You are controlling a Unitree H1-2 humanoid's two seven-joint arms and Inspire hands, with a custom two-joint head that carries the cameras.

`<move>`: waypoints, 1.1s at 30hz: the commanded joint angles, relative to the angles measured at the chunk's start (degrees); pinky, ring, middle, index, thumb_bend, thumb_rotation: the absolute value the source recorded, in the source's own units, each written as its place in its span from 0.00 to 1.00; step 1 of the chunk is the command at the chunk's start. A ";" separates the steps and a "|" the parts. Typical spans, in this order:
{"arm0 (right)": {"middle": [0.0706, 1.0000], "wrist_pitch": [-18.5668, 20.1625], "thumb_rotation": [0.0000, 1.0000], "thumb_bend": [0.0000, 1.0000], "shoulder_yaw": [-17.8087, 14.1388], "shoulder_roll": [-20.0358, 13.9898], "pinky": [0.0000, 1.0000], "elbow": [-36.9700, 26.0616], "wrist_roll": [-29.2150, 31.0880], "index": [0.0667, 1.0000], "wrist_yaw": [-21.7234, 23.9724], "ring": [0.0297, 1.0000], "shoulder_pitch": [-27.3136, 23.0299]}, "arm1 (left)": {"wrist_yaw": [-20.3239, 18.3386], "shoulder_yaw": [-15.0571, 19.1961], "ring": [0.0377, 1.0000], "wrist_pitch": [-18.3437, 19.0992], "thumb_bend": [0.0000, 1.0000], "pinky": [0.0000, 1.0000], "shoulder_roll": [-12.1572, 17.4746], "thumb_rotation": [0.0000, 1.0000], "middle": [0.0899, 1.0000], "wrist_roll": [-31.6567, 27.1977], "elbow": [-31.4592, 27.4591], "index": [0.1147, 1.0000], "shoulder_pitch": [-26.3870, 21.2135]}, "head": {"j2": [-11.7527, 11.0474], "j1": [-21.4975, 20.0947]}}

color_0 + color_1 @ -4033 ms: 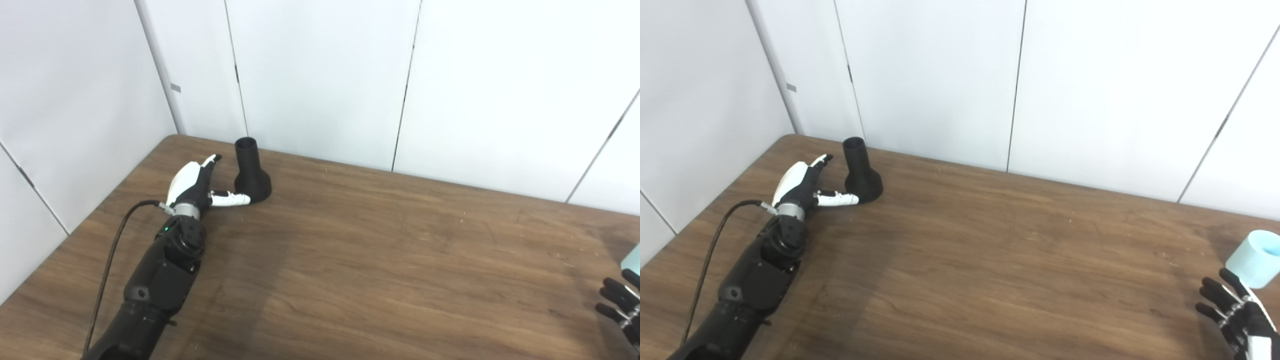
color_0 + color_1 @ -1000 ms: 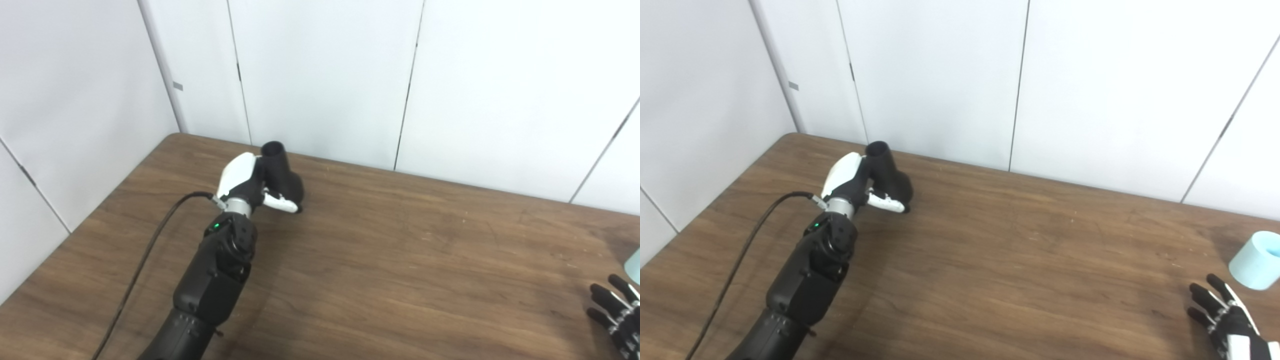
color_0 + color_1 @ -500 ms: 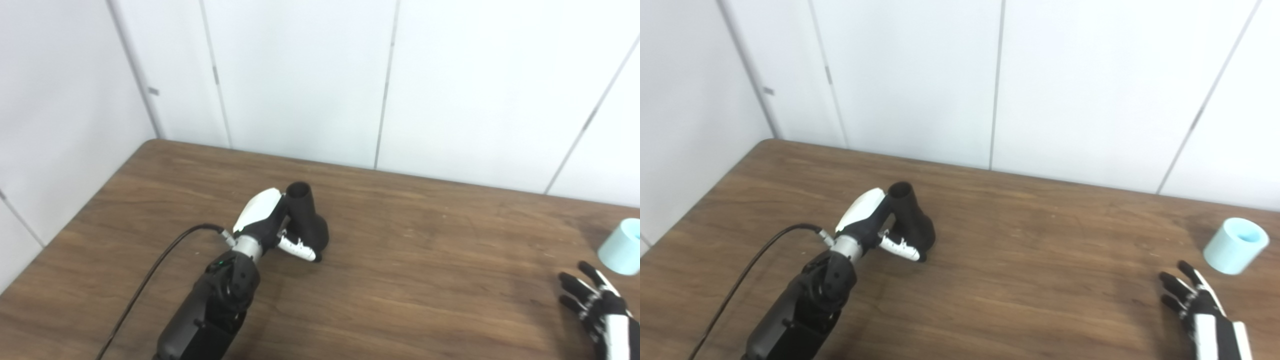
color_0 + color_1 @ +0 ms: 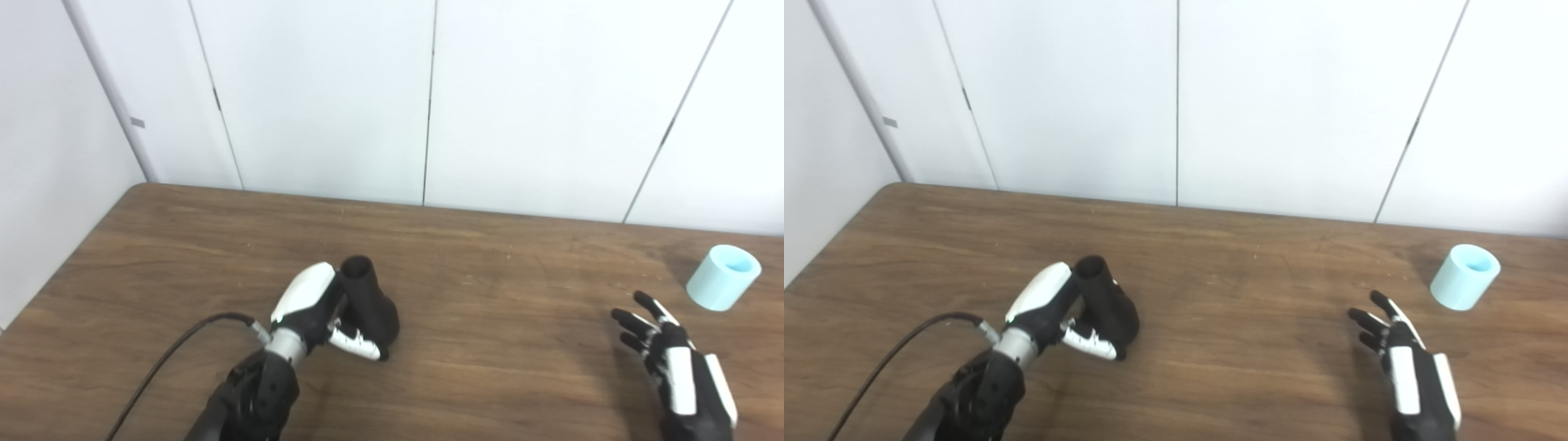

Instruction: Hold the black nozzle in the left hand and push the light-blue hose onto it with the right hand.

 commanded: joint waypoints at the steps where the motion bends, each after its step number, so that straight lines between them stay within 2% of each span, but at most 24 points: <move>1: 0.75 0.46 1.00 0.55 -0.09 0.19 0.86 -3.39 -0.41 0.88 -0.45 0.86 -1.33 | -0.58 -1.63 0.69 -2.17 0.52 1.00 -0.48 0.00 0.47 0.22 -1.45 0.41 -0.70 | 0.13 -0.10; 6: 0.76 3.39 1.00 0.53 0.53 1.20 0.87 -6.32 -1.33 0.87 -1.07 0.87 -1.46 | -1.79 -4.75 0.70 -3.93 0.52 1.00 -1.10 0.00 0.47 0.17 -1.19 0.40 -0.86 | 1.50 -2.86; 11: 0.76 3.79 1.00 0.51 1.03 1.28 0.87 -7.24 -2.23 0.87 -1.17 0.87 -1.49 | -3.04 -8.61 0.70 -5.24 0.52 1.00 -2.00 0.00 0.47 1.44 -0.78 0.41 -0.93 | 2.33 -3.12; 17: 0.76 4.65 1.00 0.51 1.04 1.15 0.85 -8.22 -2.74 0.87 -1.14 0.86 -1.55 | -4.06 -11.67 0.68 -6.00 0.52 1.00 -3.46 0.00 0.44 1.89 -0.06 0.42 -1.28 | 3.17 -4.10; 23: 0.76 6.36 1.00 0.51 1.12 1.75 0.82 -9.40 -3.19 0.86 -1.61 0.85 -1.71 | -4.07 -13.65 0.66 -7.27 0.52 1.00 -4.64 0.00 0.39 1.44 1.04 0.43 -1.69 | 3.75 -4.75; 33: 0.76 7.48 1.00 0.52 0.63 2.25 0.82 -10.66 -3.25 0.85 -1.86 0.85 -1.83 | -3.10 -15.02 0.66 -9.74 0.52 1.00 -6.15 0.00 0.42 1.71 4.52 0.43 -2.59 | 4.19 -5.14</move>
